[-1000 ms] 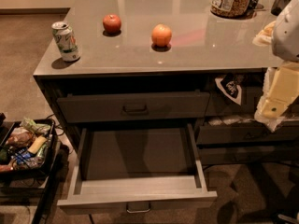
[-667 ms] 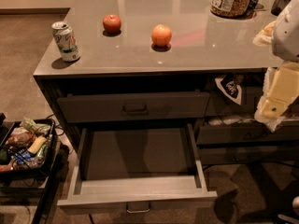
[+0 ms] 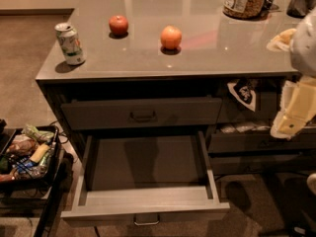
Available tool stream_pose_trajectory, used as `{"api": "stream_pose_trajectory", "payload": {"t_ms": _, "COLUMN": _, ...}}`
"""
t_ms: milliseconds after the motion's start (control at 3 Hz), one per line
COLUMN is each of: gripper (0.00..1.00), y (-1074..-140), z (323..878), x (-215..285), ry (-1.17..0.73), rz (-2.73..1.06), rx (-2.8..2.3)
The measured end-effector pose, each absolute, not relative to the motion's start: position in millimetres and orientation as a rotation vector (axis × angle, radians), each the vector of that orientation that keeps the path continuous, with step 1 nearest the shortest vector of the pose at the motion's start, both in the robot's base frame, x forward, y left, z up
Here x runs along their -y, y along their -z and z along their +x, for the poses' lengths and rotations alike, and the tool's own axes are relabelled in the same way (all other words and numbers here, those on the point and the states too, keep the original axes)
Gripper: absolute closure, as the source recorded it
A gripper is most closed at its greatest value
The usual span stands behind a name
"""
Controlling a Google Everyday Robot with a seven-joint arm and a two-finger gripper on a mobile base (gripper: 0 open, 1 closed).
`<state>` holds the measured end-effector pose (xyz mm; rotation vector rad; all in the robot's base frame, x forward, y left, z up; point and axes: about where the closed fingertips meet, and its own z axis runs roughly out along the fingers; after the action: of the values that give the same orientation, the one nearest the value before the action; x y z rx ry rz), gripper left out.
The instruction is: Close middle drawer
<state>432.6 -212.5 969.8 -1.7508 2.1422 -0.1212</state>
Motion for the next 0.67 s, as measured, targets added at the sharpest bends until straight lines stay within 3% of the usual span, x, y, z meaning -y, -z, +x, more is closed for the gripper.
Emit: {"api": "stream_pose_trajectory", "payload": {"t_ms": 667, "gripper": 0.00, "y": -938, "z": 426, "x": 215, "ry": 0.002, "rz": -1.629, "rx": -1.843}}
